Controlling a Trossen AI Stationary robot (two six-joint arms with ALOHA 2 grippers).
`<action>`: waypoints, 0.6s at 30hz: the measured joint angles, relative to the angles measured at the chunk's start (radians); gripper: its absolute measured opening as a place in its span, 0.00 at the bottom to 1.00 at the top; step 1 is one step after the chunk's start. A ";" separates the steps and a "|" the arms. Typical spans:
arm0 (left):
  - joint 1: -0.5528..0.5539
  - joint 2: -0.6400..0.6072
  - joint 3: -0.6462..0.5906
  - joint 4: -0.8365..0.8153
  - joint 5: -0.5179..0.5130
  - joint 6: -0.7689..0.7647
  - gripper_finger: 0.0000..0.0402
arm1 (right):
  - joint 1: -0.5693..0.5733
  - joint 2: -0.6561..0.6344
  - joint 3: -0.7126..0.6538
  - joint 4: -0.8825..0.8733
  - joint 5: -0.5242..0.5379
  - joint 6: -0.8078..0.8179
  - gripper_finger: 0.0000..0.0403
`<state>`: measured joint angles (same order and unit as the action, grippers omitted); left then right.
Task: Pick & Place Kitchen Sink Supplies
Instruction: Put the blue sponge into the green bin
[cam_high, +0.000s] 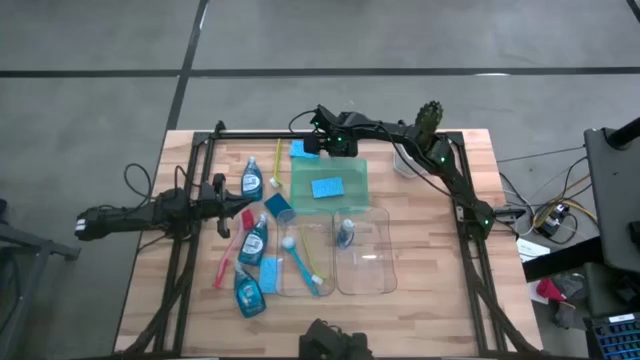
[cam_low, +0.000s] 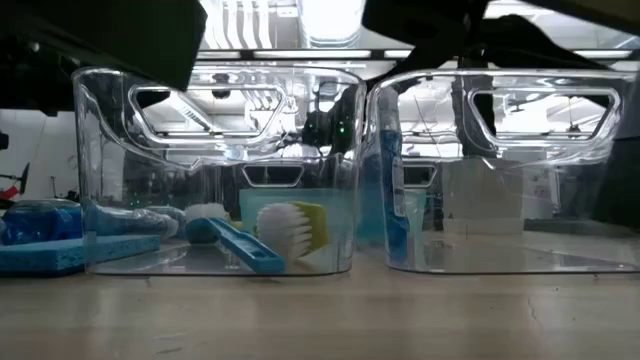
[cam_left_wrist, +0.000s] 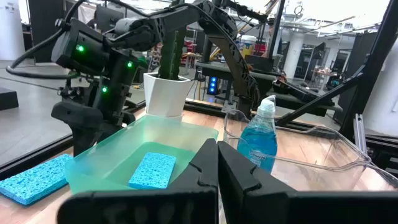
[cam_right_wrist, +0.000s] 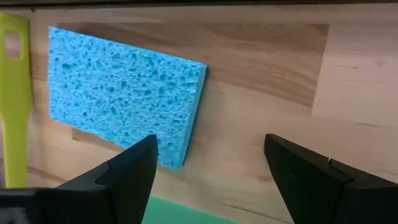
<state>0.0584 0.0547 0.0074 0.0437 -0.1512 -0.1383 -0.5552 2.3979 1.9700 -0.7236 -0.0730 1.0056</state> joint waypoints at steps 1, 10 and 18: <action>0.000 0.000 0.000 0.000 0.000 0.000 0.00 | 0.000 -0.002 -0.006 0.010 -0.003 0.002 0.74; 0.000 0.000 0.000 0.000 0.000 0.000 0.00 | -0.009 -0.002 -0.011 0.061 -0.018 0.011 0.75; 0.000 0.000 0.000 0.000 0.000 0.000 0.00 | -0.032 0.001 -0.011 0.115 -0.031 0.021 0.70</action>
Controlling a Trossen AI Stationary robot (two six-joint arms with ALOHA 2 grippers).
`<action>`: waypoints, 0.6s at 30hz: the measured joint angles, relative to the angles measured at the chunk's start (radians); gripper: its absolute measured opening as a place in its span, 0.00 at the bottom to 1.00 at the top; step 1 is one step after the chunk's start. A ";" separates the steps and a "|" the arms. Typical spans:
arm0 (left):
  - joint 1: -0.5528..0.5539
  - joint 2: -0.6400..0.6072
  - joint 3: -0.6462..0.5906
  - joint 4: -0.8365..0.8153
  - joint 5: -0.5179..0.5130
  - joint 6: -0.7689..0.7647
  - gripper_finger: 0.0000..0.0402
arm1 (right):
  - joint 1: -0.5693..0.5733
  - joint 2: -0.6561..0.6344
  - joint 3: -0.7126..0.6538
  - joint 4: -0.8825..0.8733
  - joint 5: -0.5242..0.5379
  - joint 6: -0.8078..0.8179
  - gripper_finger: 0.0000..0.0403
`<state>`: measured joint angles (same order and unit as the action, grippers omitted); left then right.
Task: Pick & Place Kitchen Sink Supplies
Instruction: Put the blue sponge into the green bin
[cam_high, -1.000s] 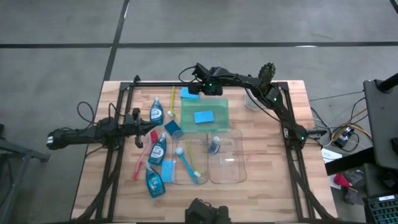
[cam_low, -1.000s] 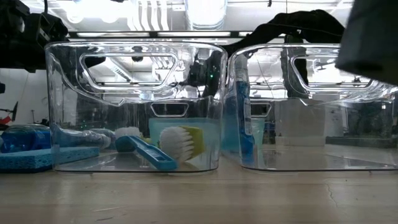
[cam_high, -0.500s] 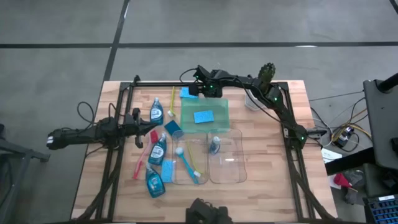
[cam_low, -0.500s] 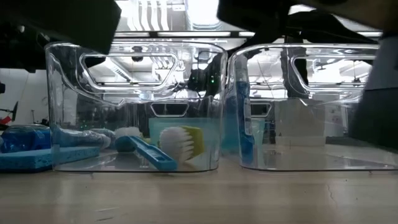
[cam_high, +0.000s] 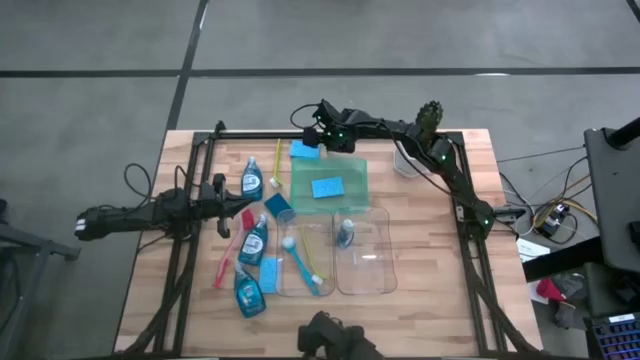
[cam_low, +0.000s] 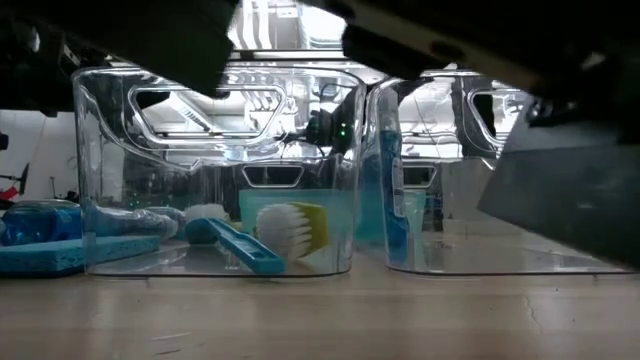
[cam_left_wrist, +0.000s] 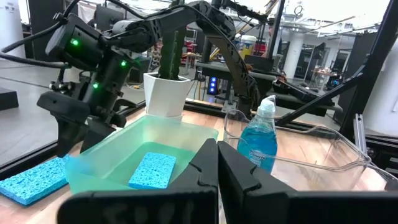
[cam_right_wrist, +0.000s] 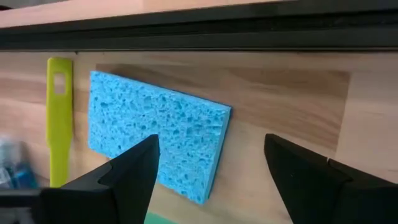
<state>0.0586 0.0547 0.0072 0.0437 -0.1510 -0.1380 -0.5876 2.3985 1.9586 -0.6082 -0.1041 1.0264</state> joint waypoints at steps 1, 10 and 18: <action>0.000 0.000 0.000 0.000 0.000 0.000 0.00 | -0.004 0.001 -0.002 0.002 -0.005 0.008 0.70; 0.000 0.000 0.000 0.000 0.000 0.000 0.00 | -0.016 0.022 0.005 0.008 -0.054 0.004 0.63; 0.000 0.000 0.000 0.000 0.000 0.000 0.00 | -0.020 0.023 -0.005 0.002 -0.054 0.014 0.51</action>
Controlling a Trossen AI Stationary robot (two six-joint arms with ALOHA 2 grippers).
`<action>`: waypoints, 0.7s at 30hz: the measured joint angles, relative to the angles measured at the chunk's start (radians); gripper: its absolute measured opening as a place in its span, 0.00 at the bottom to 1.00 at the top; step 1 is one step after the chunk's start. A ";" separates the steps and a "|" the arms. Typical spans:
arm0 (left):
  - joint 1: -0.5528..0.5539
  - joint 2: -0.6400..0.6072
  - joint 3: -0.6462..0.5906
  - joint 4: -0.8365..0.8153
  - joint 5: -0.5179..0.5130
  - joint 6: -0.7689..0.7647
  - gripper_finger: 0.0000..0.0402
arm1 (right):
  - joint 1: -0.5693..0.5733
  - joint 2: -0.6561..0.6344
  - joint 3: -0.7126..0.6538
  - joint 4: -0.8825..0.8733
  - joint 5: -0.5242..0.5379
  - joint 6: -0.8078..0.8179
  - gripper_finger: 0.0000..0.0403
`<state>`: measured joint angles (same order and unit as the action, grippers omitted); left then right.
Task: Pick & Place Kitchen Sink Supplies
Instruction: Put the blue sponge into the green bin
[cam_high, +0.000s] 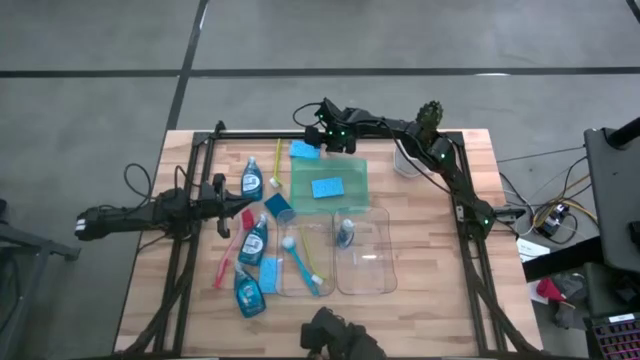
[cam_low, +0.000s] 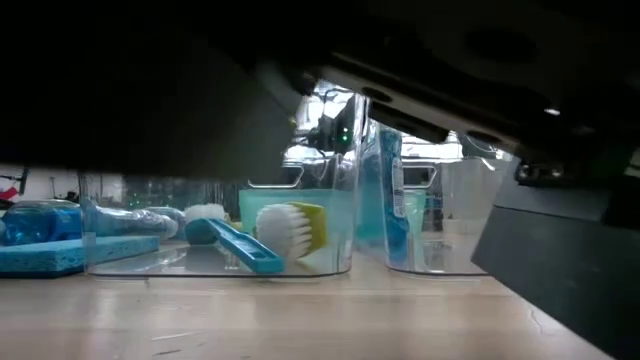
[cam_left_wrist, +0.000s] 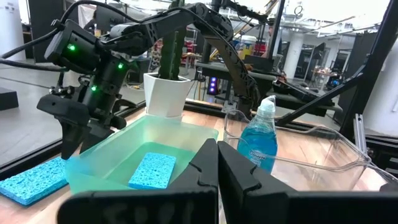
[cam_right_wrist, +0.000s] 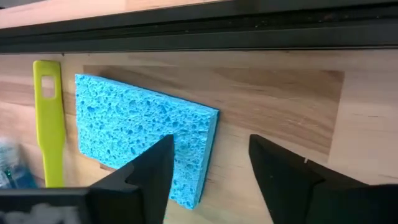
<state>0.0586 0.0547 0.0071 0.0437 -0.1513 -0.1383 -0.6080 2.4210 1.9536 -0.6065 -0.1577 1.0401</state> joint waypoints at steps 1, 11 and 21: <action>0.000 0.000 0.000 0.000 0.000 0.000 0.00 | -0.001 0.000 -0.002 -0.003 0.000 0.000 0.48; 0.000 0.000 0.000 0.000 0.000 0.000 0.00 | -0.005 0.001 0.002 -0.012 0.030 -0.008 0.38; 0.000 0.000 0.000 0.000 0.000 0.000 0.00 | -0.008 0.005 0.021 0.011 0.033 -0.088 0.35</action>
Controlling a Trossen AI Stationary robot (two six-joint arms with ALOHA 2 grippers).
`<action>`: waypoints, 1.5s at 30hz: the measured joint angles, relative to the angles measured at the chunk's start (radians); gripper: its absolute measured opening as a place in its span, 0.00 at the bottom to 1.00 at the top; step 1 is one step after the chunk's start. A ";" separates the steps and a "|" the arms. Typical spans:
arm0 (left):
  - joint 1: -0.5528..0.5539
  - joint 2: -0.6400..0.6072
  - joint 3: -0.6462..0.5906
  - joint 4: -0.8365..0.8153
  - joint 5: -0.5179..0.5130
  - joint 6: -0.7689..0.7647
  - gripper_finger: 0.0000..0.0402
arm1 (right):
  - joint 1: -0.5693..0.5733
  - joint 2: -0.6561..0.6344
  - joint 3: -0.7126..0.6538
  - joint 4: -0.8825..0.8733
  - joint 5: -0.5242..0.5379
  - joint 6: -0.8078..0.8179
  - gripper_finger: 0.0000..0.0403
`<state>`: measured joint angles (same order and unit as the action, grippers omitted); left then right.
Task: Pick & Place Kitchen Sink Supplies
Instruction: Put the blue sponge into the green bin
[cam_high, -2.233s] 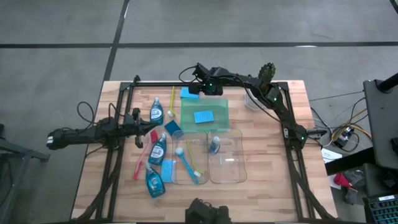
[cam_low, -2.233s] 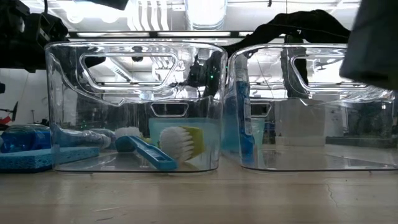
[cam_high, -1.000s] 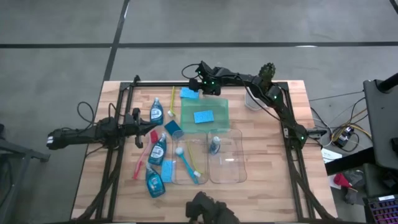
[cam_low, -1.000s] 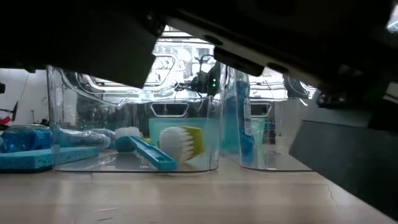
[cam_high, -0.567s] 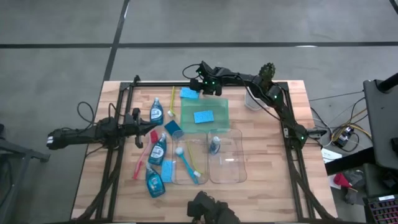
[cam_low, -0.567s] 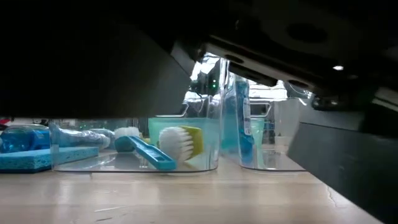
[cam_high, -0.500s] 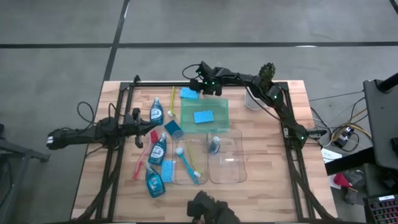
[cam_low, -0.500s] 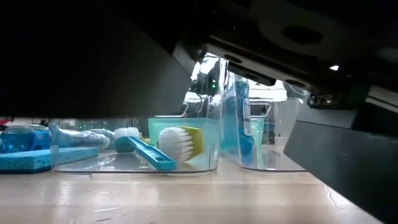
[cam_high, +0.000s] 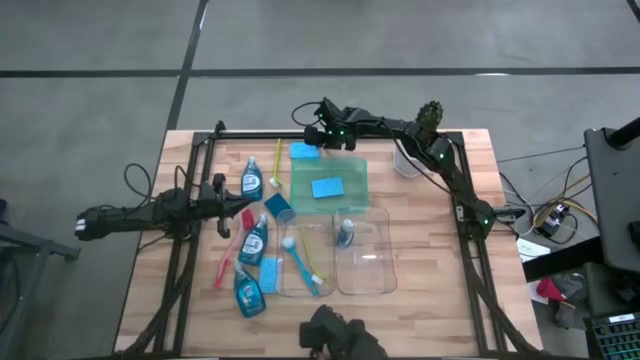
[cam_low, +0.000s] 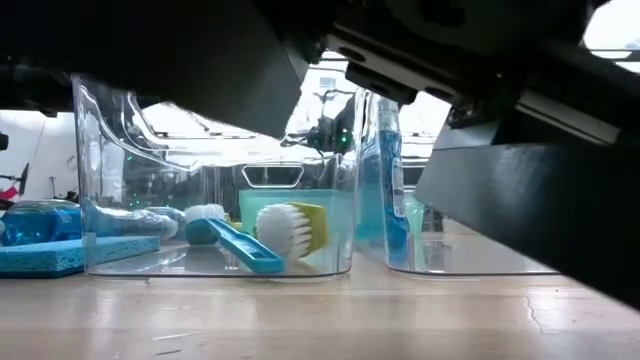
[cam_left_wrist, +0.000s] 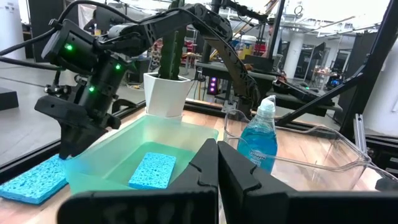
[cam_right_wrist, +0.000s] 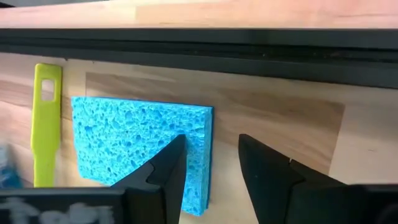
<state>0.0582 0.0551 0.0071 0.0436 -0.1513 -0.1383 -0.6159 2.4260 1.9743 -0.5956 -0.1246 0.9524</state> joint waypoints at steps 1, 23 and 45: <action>0.000 0.000 0.000 0.000 0.000 0.000 0.00 | 0.000 0.000 0.000 0.000 0.000 0.000 0.34; 0.000 0.000 0.000 0.000 0.000 0.000 0.00 | -0.007 -0.003 0.012 0.022 -0.057 -0.044 0.02; 0.000 0.000 0.000 0.000 0.000 0.000 0.00 | 0.001 -0.007 0.178 -0.131 -0.070 -0.109 0.02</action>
<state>0.0582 0.0551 0.0071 0.0437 -0.1513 -0.1381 -0.6144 2.4191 2.1526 -0.7264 -0.1944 0.8438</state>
